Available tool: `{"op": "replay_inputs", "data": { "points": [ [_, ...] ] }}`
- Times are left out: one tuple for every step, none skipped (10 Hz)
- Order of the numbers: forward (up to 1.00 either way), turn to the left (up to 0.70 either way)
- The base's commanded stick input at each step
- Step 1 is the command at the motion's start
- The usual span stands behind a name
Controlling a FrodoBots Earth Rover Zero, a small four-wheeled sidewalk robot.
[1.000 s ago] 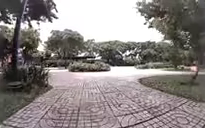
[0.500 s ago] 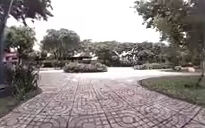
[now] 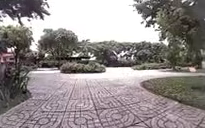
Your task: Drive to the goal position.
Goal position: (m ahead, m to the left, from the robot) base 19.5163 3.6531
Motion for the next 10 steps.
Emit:
{"op": "replay_inputs", "data": {
  "points": [
    [0.7, -0.27],
    [0.7, -0.06],
    [0.7, 0.0],
    [0.7, 0.0],
    [0.7, 0.0],
    [0.7, 0.0],
    [0.7, 0.0],
    [0.7, 0.0],
    [0.7, 0.0],
    [0.7, 0.0]
  ]
}}
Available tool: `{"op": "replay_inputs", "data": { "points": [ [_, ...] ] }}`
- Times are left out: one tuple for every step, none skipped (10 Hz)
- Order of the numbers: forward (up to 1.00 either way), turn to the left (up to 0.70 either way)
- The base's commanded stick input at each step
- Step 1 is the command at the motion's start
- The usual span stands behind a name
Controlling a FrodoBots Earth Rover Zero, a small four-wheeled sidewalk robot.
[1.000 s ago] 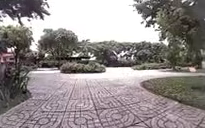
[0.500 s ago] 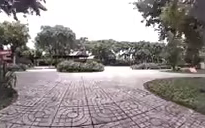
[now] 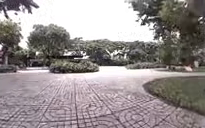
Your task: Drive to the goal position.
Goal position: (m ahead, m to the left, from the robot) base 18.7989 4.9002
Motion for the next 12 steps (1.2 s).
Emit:
{"op": "replay_inputs", "data": {
  "points": [
    [0.7, 0.0],
    [0.7, 0.0],
    [0.7, 0.0],
    [0.7, 0.0],
    [0.7, 0.0],
    [0.7, 0.0],
    [0.7, 0.0],
    [0.7, 0.0],
    [0.7, 0.0],
    [0.7, 0.0],
    [0.7, 0.0],
    [0.7, 0.0]
  ]
}}
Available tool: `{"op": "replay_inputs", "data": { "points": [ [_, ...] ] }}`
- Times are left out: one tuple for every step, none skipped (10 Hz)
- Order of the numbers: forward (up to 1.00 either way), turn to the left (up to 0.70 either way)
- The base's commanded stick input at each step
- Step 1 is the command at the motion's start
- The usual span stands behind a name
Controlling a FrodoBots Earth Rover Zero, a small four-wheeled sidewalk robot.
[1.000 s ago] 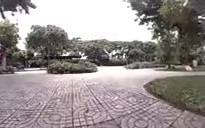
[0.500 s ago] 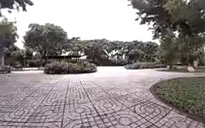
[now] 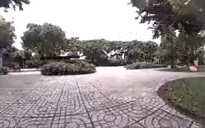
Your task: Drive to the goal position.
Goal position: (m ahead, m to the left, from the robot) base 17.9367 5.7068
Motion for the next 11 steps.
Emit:
{"op": "replay_inputs", "data": {
  "points": [
    [0.7, 0.0],
    [0.7, 0.0],
    [0.7, 0.0],
    [0.7, 0.0],
    [0.7, 0.0],
    [0.7, 0.0],
    [0.7, 0.0],
    [0.7, 0.0],
    [0.7, 0.0],
    [0.7, 0.0],
    [0.7, 0.0]
  ]
}}
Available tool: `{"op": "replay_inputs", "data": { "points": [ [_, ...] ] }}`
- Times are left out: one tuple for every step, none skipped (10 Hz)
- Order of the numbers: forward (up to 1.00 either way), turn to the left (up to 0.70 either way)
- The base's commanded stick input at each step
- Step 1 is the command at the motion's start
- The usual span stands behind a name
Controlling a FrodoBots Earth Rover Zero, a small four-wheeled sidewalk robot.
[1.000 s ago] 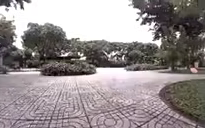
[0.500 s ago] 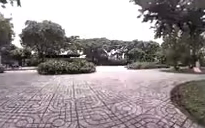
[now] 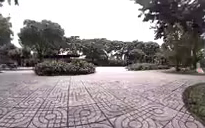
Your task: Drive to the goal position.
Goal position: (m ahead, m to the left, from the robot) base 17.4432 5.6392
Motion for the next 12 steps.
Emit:
{"op": "replay_inputs", "data": {
  "points": [
    [0.7, 0.0],
    [0.7, 0.0],
    [0.7, 0.0],
    [0.7, 0.0],
    [0.7, 0.0],
    [0.7, 0.0],
    [0.7, 0.0],
    [0.7, 0.0],
    [0.7, 0.0],
    [0.7, 0.0],
    [0.7, 0.0],
    [0.7, 0.0]
  ]
}}
